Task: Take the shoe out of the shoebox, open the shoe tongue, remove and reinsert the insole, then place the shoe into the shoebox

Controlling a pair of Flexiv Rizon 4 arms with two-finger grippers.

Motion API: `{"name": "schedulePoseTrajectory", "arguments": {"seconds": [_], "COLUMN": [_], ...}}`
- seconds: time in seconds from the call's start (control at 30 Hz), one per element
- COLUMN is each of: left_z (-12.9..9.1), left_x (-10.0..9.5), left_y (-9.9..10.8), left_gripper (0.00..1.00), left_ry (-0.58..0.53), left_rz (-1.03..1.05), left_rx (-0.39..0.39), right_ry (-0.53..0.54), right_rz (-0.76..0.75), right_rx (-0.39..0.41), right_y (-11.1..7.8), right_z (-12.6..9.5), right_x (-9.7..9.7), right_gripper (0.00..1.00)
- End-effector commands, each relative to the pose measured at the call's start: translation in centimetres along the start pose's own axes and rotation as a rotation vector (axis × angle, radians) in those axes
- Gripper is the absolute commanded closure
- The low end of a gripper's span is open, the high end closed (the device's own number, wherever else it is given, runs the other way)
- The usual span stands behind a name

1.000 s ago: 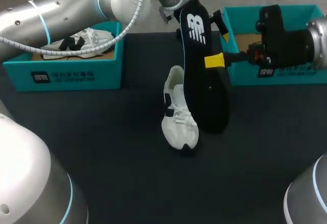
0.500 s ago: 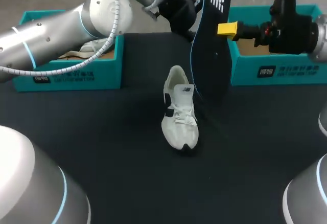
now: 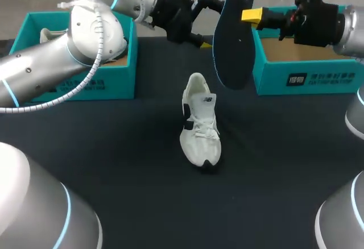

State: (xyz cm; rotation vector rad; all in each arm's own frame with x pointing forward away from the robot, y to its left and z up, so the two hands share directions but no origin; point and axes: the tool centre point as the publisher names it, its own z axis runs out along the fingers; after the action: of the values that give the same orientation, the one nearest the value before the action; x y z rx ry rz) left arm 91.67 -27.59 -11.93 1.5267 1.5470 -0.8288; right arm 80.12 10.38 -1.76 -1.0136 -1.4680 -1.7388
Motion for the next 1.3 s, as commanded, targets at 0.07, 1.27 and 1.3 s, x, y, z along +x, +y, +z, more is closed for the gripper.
{"name": "schedulePoseTrajectory", "arguments": {"seconds": [0.07,1.27,1.3], "left_z": [-0.7,-3.3,-3.2], "left_x": [0.8,-2.6,-2.7], "left_y": [0.4,-2.8,-2.9], "left_gripper": [0.0,0.0,0.0], "left_ry": [-0.084,-0.502,-0.512], "left_rz": [0.019,0.185,0.185], "left_rx": [0.009,0.035,0.036], "right_ry": [-0.001,-0.332,-0.338], "right_rz": [0.0,0.387,0.382], "right_rx": [0.002,0.129,0.14], "right_y": [0.1,7.4,7.4], "right_z": [0.3,-1.6,-1.4], "right_x": [-0.2,-9.5,-9.6], "right_gripper": [1.0,1.0,1.0]}}
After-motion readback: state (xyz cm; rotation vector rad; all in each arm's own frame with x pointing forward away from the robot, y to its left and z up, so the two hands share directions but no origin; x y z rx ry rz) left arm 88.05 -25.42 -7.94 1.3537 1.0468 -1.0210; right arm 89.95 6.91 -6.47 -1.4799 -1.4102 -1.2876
